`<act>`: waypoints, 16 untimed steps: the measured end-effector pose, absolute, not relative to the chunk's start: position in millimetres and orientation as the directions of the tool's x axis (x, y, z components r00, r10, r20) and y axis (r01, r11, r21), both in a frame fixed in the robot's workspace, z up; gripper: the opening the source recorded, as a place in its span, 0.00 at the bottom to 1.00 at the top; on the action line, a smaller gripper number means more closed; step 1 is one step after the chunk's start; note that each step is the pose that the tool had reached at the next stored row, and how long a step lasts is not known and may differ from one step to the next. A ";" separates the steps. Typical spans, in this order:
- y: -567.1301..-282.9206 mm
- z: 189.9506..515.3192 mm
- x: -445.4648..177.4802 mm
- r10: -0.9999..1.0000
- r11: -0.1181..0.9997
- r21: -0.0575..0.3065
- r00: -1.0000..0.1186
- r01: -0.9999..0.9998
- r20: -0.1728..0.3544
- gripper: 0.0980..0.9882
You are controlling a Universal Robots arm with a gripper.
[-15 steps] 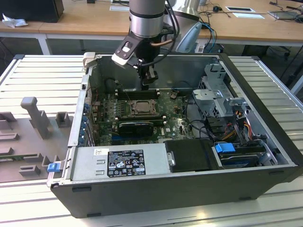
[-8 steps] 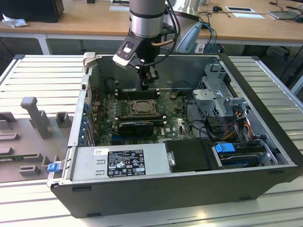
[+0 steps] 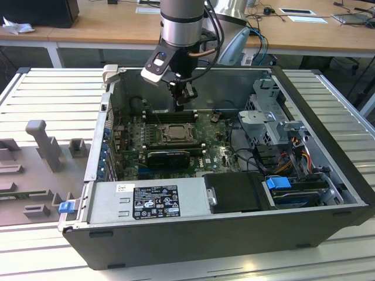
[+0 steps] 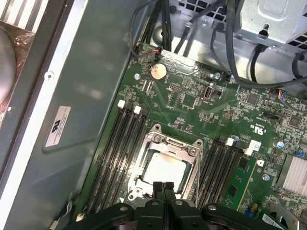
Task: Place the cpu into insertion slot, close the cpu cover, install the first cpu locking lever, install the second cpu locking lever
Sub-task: 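Install the first cpu locking lever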
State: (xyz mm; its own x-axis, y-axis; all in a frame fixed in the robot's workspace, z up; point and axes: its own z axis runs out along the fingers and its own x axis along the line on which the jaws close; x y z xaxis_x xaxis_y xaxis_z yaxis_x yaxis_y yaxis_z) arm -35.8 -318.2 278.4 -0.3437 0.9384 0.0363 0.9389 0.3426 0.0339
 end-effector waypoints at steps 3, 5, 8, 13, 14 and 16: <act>-318.2 278.4 -35.8 0.935 0.352 0.034 -0.353 0.935 0.036 0.01; -318.2 278.4 -35.8 0.932 0.360 0.034 -0.361 0.933 0.036 0.01; -318.2 278.4 -35.8 0.928 0.369 0.034 -0.370 0.929 0.036 0.01; -318.2 278.4 -35.8 0.920 0.389 0.034 -0.390 0.921 0.036 0.01; -318.2 278.4 -35.8 0.919 0.392 0.034 -0.393 0.919 0.036 0.01; -318.2 278.4 -35.8 0.914 0.403 0.034 -0.404 0.915 0.036 0.01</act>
State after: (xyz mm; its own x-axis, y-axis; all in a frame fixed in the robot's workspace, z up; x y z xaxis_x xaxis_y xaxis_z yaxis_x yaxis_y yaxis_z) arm -35.8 -318.2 278.4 -0.4040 0.9141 0.0363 0.9146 0.4029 0.0339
